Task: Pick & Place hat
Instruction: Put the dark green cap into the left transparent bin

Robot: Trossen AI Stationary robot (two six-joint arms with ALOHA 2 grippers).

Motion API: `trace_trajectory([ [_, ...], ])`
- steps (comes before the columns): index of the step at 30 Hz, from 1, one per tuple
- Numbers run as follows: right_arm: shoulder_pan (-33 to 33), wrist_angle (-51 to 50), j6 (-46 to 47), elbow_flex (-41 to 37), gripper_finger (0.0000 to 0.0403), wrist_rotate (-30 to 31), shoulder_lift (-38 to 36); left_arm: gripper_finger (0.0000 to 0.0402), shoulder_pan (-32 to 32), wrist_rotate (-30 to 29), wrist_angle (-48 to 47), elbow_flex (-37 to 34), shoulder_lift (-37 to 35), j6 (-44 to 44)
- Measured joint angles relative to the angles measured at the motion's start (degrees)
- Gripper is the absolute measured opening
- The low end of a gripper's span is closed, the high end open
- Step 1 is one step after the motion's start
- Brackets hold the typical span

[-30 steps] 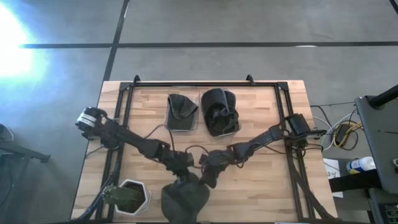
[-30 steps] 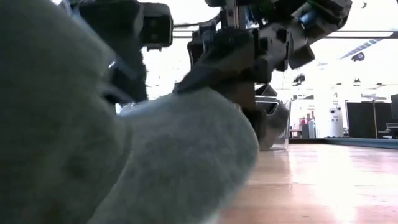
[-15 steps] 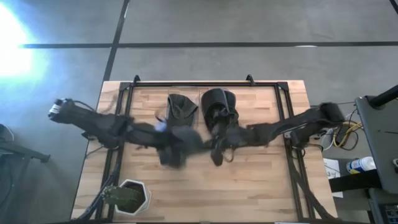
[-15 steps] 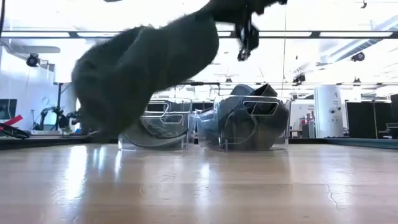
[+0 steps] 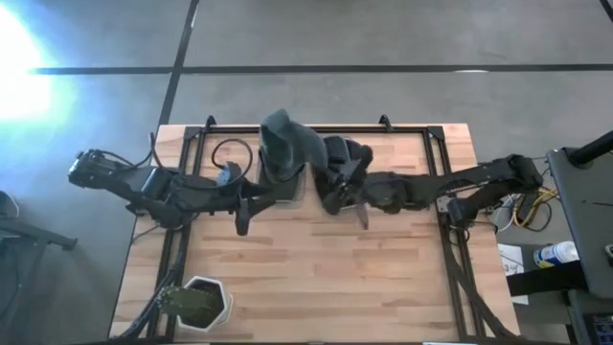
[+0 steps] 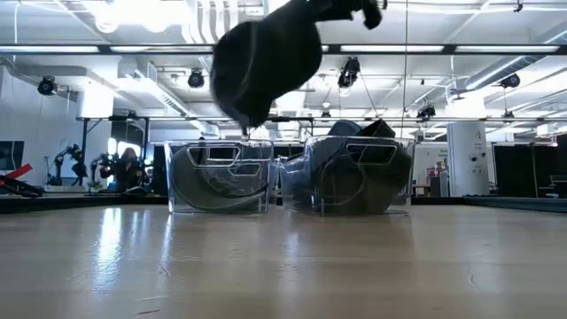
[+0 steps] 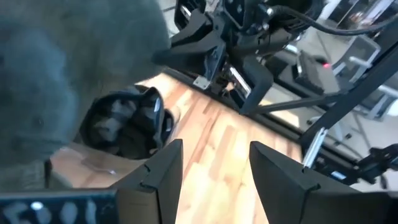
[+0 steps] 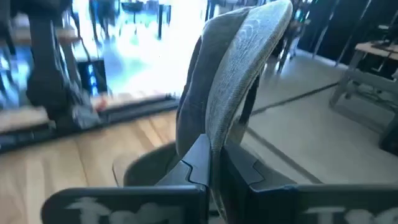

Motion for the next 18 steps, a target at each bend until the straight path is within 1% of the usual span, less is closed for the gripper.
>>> trace_trajectory([
  [3, -1.2, -7.4, 1.5, 5.7, 0.0013, -0.7, 6.0, 0.0179, 0.0, -0.5, -2.3, 0.0, 0.1, -0.7],
  [8, -2.6, -22.9, 5.2, 19.3, 0.0013, -0.2, 18.8, 0.0179, 0.0, -0.8, -5.3, 0.0, 0.1, -2.6],
  [13, -2.8, -31.3, 3.9, 33.9, 0.0013, -0.9, 30.9, 0.0179, 0.0, -1.6, -9.1, 0.0, 0.0, -4.9],
  [15, -3.1, -34.7, 3.7, 39.3, 0.0013, -3.8, 34.8, 0.0179, 0.0, -1.6, -10.7, 0.0, -0.2, -6.1],
  [18, -3.7, -39.7, 3.6, 46.1, 0.0013, -10.2, 40.3, 0.0179, 0.0, -1.6, -12.7, 0.5, -0.5, -7.5],
])
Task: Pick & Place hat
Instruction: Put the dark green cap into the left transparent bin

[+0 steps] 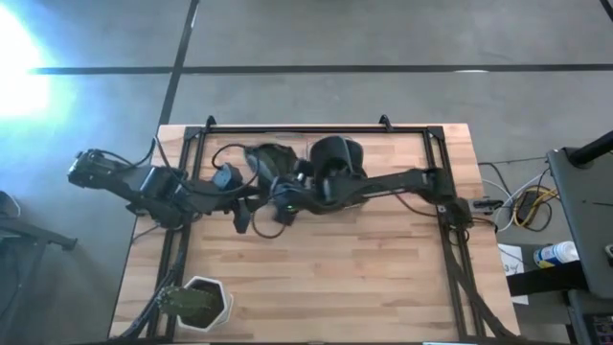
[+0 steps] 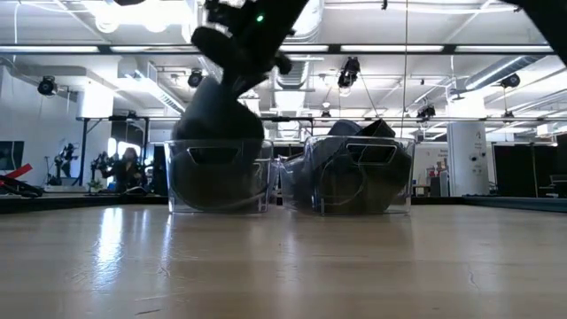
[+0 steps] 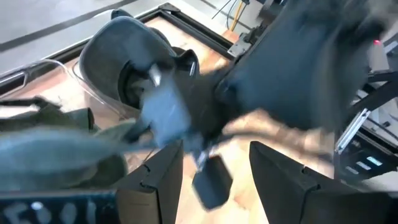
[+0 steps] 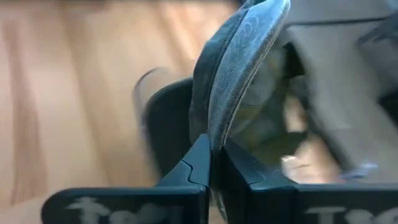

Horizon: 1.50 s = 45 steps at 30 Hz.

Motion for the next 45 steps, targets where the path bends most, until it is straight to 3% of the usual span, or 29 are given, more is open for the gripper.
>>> trace_trajectory([
  [5, -0.2, -7.7, -1.5, 8.8, 0.0028, -5.0, 8.2, 0.0179, 0.0, 0.0, -0.8, 0.6, -1.4, 0.0],
  [12, -0.3, -12.6, -2.0, 15.4, 0.0096, -5.7, 12.4, 0.0179, 0.0, -0.2, -2.4, 0.6, -3.8, 0.0],
  [22, -0.8, -17.4, -0.1, 14.1, 0.0192, -5.5, 11.0, 0.0179, 0.0, -2.6, -10.2, 0.4, -4.5, -0.3],
  [32, -1.3, -18.4, 0.4, 8.8, 0.0217, -5.1, 9.2, 0.0179, 0.0, -3.0, -14.7, 0.4, -4.5, -1.3],
  [36, -0.1, -18.1, -0.5, 7.7, 0.0217, -3.3, 6.0, 0.0179, 0.0, -5.3, -21.5, 0.2, -4.5, -6.6],
  [40, 0.1, -18.3, -0.9, 6.8, 0.0217, -1.9, 3.4, 0.0179, 0.2, -8.7, -27.5, -2.5, -4.6, -17.5],
  [45, 0.0, -18.1, -0.4, 4.6, 0.0217, -1.8, -1.6, 0.0179, 2.7, -10.6, -28.2, -7.7, -5.5, -30.3],
])
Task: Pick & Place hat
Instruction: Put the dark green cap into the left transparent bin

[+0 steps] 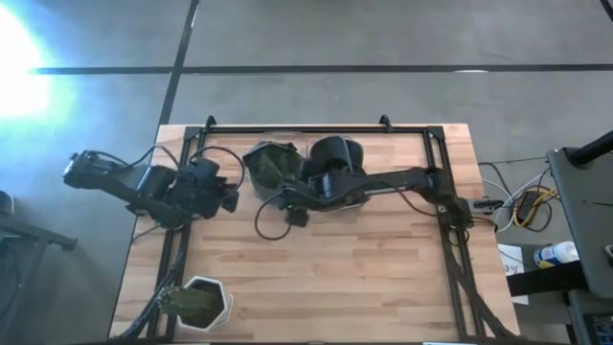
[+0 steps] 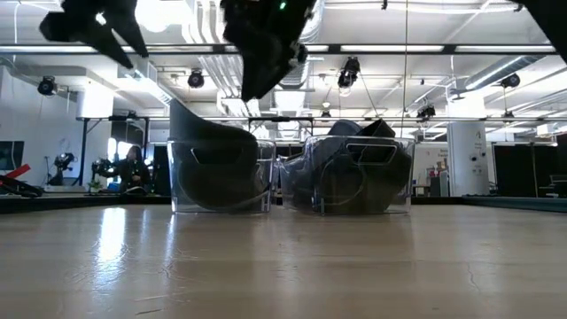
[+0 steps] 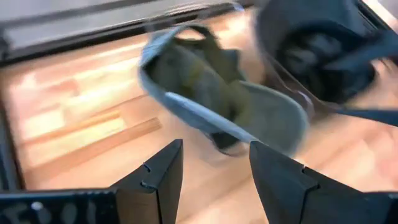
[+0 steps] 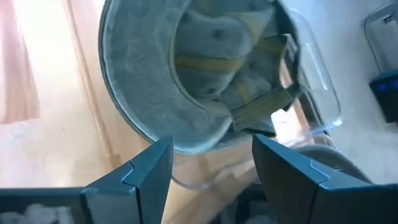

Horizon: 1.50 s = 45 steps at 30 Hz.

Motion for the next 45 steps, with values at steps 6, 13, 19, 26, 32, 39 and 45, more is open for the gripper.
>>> trace_trajectory([
  [6, 0.1, 0.9, 7.2, -8.7, 0.0217, -0.4, -8.3, 0.0179, 7.5, -1.1, 5.6, -6.5, -2.1, -5.7],
  [13, 0.9, 3.1, 18.8, -24.4, 0.0217, 0.0, -19.9, 0.0179, 18.3, 6.7, 21.6, -14.5, -3.2, -0.8],
  [19, 2.9, 5.4, 26.2, -32.4, 0.0217, 1.9, -27.5, 0.0179, 27.1, 15.6, 30.3, -20.5, -2.6, 0.4],
  [26, 3.7, 6.6, 28.2, -35.4, 0.0217, 3.0, -30.2, 0.0179, 30.6, 23.9, 48.5, -25.9, -1.9, 2.3],
  [32, 3.7, 6.7, 28.1, -35.6, 0.0217, 3.0, -29.1, 0.0179, 30.6, 23.9, 53.4, -26.0, 3.3, 4.9],
  [39, 3.7, 6.6, 27.6, -35.7, 0.0217, 2.9, -28.6, 0.0179, 30.6, 24.2, 58.8, -23.8, 10.0, 9.2],
  [45, 3.7, 6.7, 28.7, -35.7, 0.0217, 1.1, -28.5, 0.0179, 30.6, 21.2, 58.5, -16.7, 10.8, 20.0],
])
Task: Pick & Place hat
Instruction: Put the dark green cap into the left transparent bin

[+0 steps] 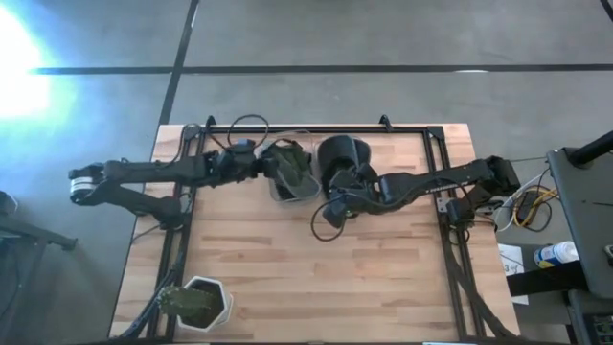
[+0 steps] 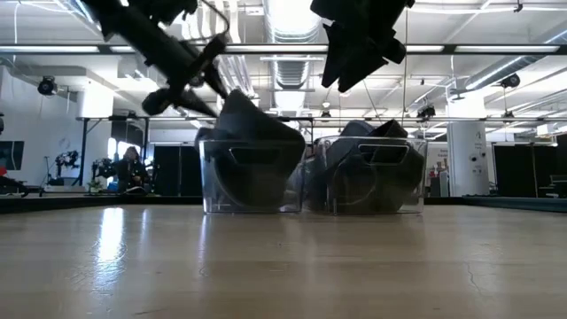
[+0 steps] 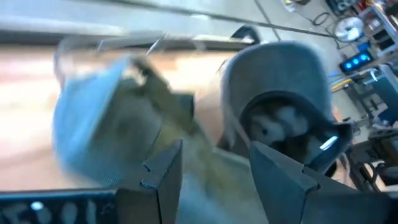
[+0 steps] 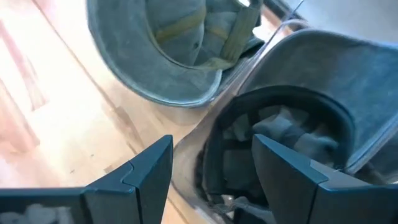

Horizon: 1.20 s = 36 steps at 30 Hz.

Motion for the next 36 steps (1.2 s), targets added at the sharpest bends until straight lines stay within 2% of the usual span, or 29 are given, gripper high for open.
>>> trace_trajectory([
  [7, 0.0, 1.4, 0.8, 0.0, 0.0216, 0.0, 0.0, 0.0179, 0.1, -0.8, -3.9, 7.3, 0.0, 9.7],
  [12, -0.1, 1.5, 1.7, 0.0, 0.0216, 0.1, -0.3, 0.0179, 0.2, -1.3, -9.6, 9.4, -0.5, 10.8],
  [14, 0.0, 2.5, 1.9, 0.0, 0.0215, 0.1, -0.9, 0.0179, 0.0, 0.7, -10.5, 9.6, -1.5, 11.9],
  [16, 0.0, 3.1, 2.4, 0.0, 0.0214, -0.2, -1.7, 0.0179, -0.3, 5.1, -10.3, 9.6, -2.6, 13.0],
  [19, -1.5, 5.0, 3.2, 0.0, 0.0214, -5.3, -1.9, 0.0179, -0.5, 11.2, -10.5, 9.5, -4.0, 13.3],
  [21, -3.6, 6.5, 4.5, -0.1, 0.0214, -9.7, -1.6, 0.0179, -0.9, 12.8, -10.6, 9.5, -4.9, 13.1],
  [31, -10.9, 13.3, 5.1, 0.0, 0.0215, -22.3, 6.1, 0.0179, -2.4, 11.7, -22.6, 9.4, -7.2, 11.7],
  [36, -11.8, 16.3, 4.5, 0.4, 0.0215, -22.4, 10.2, 0.0179, -3.2, 11.7, -24.2, 9.4, -7.2, 11.4],
])
